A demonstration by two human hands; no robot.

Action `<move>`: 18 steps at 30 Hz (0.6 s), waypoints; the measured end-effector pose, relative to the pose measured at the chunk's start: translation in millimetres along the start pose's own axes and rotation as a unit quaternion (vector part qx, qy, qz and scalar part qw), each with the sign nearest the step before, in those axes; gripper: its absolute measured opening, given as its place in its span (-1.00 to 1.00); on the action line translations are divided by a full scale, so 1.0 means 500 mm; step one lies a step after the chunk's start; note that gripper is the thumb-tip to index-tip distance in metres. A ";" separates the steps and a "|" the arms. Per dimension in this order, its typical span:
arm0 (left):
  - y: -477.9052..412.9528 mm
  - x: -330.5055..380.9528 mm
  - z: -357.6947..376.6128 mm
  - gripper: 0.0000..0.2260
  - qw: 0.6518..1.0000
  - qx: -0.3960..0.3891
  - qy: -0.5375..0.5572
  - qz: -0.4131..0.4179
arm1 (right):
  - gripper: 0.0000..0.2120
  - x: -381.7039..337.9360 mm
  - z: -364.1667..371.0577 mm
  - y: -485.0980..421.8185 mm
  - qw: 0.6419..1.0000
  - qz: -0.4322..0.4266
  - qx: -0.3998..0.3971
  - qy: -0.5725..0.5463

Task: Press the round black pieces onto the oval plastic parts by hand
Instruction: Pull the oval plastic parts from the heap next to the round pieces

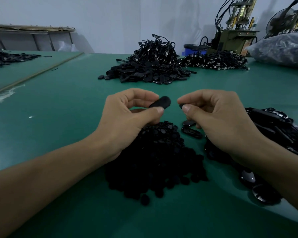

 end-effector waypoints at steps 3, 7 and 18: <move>-0.019 0.019 -0.029 -0.86 0.998 0.050 0.023 0.014 | -0.81 -0.016 -0.002 0.003 0.996 -0.018 -0.020 0.087; -0.042 0.035 -0.084 -0.91 0.993 0.092 -0.068 0.004 | -0.87 -0.035 0.035 0.012 0.979 -0.018 -0.112 0.171; -0.155 -0.043 -0.101 -0.60 0.963 0.014 -0.245 -0.110 | -0.83 -0.012 0.002 0.004 0.954 0.046 -0.099 0.278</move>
Point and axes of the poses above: each hand's wrist, its own y-axis away from the middle knuckle, its own z-axis out of the palm, x = y × z, the point moved 7 cm from there along -y, towards the middle knuckle, and after that the axes turned 12 degrees about -x, right-handed, at the moved point
